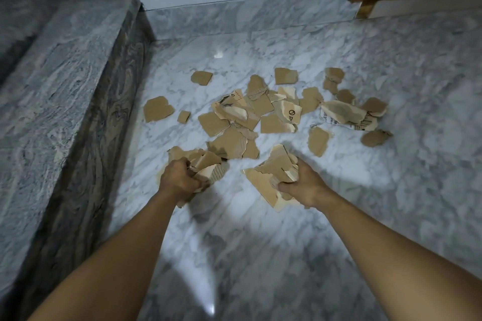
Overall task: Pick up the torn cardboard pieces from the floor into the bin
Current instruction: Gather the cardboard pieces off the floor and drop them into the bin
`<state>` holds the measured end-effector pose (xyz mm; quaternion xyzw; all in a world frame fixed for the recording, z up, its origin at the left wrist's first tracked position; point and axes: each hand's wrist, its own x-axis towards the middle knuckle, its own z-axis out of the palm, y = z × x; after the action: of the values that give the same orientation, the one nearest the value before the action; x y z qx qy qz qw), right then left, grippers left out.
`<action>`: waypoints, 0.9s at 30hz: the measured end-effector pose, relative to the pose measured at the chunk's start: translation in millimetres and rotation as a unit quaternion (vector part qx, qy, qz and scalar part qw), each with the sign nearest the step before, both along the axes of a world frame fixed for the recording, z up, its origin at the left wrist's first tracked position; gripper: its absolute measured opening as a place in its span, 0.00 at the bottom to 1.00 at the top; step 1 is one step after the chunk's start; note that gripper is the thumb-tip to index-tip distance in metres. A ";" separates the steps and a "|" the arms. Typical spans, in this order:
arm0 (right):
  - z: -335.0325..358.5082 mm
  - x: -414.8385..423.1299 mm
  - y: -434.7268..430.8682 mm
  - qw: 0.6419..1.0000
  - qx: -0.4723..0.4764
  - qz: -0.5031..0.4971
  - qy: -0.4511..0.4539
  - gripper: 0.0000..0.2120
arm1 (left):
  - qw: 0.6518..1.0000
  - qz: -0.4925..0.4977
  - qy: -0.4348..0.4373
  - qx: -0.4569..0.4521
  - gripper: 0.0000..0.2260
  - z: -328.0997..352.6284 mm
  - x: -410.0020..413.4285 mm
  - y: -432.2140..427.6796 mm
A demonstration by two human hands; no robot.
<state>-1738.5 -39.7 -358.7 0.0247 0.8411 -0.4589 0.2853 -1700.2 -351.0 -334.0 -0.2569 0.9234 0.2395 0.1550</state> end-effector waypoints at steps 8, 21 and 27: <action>0.8 2.2 0.7 0.999 -0.026 -0.013 -0.033 0.26 | 0.989 0.033 0.049 0.138 0.25 11.4 4.2 12.4; 81.1 15.2 50.4 0.959 -0.193 -0.185 -0.092 0.16 | 0.938 0.020 0.028 0.344 0.16 60.0 -22.6 89.4; 139.1 17.0 67.4 0.923 -0.254 -0.289 -0.008 0.19 | 0.924 -0.088 0.025 0.372 0.04 114.8 -60.8 165.7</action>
<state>-1721.5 27.8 -219.5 0.1969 0.6501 -0.7196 0.1442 -1760.9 -185.3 -219.2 -0.0921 0.7901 0.5578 0.2370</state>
